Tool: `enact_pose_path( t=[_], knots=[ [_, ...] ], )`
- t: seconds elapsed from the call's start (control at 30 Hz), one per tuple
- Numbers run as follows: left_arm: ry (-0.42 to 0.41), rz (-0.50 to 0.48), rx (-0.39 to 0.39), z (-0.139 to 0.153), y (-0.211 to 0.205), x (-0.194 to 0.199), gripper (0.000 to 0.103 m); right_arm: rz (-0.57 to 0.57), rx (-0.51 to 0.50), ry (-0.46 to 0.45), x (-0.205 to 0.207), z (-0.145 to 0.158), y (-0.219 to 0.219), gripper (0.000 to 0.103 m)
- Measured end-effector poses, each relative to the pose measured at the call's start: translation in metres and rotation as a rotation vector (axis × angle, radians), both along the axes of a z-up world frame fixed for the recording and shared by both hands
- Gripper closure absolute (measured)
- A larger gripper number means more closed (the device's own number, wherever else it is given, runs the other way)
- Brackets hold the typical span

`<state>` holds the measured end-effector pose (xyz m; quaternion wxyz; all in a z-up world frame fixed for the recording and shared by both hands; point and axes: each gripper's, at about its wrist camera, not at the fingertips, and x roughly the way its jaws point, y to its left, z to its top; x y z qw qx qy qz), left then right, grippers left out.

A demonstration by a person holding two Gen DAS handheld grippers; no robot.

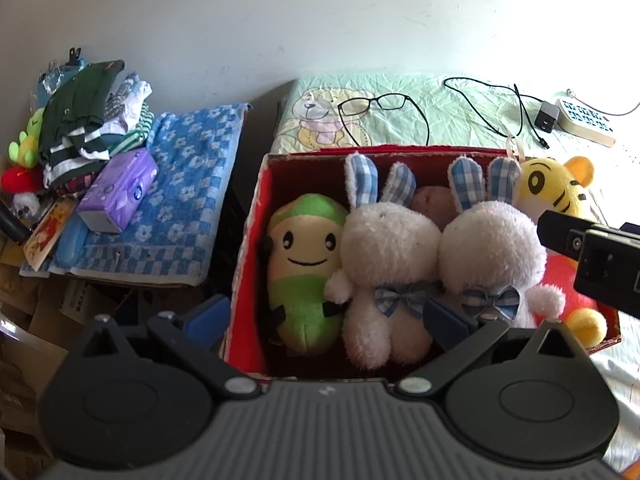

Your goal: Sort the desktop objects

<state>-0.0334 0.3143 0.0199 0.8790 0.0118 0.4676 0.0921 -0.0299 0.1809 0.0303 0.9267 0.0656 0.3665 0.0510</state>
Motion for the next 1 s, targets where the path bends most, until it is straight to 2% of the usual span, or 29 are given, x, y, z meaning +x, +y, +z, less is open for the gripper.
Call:
enact_pose_path(
  t=[0.4,1.0],
  knots=[
    [0.043,0.014,0.001,-0.011,0.003,-0.003,0.001,0.025,0.018,0.028,-0.004,-0.009,0.002,0.029],
    [0.077,0.02,0.02,-0.022,-0.003,0.001,0.001,0.033,0.096,0.04,-0.005,-0.023,-0.009,0.031]
  ],
)
